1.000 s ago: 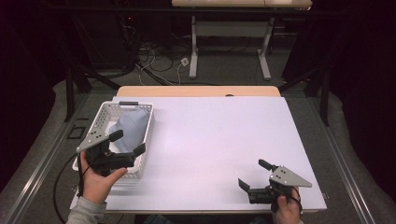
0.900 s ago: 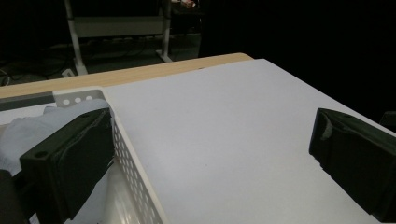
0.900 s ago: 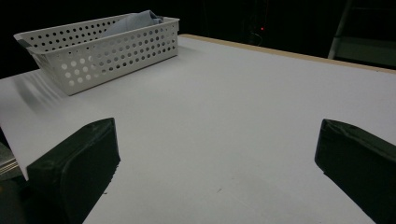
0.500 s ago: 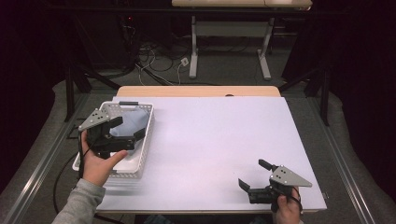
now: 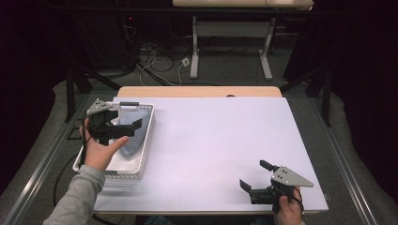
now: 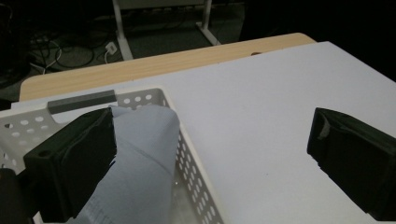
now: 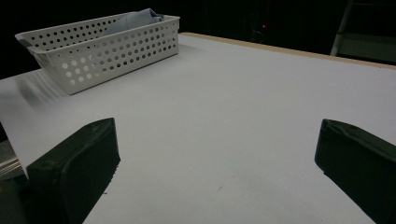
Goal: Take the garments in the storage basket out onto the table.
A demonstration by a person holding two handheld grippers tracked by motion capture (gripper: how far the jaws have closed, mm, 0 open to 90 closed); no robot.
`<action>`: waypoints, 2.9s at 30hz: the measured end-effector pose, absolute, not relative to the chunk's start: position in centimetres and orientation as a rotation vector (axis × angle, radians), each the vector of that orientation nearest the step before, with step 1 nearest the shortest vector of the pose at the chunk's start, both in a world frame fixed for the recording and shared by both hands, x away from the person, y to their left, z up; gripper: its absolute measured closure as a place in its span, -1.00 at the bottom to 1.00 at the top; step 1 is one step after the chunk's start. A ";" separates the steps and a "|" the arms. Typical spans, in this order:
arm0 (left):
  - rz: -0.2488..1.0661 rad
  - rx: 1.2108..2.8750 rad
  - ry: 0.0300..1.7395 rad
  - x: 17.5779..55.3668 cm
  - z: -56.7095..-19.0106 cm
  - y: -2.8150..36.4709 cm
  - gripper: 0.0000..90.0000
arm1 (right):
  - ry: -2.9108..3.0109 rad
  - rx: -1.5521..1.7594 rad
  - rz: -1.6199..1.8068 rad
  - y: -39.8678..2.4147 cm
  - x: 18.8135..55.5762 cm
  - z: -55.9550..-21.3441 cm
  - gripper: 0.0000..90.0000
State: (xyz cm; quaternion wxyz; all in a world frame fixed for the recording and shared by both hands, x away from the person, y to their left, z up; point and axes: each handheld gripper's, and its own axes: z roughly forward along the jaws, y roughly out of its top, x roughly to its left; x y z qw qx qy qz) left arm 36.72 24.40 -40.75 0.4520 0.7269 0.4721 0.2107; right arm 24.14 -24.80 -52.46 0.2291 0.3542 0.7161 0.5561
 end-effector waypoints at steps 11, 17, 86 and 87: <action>0.477 1.847 1.261 39.7 -42.9 24.8 -0.97 | 1.970 0.979 1.537 -24.8 24.2 -52.5 -1.00; 0.447 1.834 1.300 40.5 -43.4 25.1 -0.96 | 1.978 0.977 1.538 -24.7 24.3 -52.6 -1.00; 0.387 1.979 1.513 46.2 -50.4 25.4 -0.80 | 1.999 1.004 1.557 -24.5 24.5 -52.9 -1.00; 0.386 1.977 1.513 46.3 -50.4 25.4 -0.80 | 2.002 1.000 1.556 -24.5 24.5 -52.9 -1.00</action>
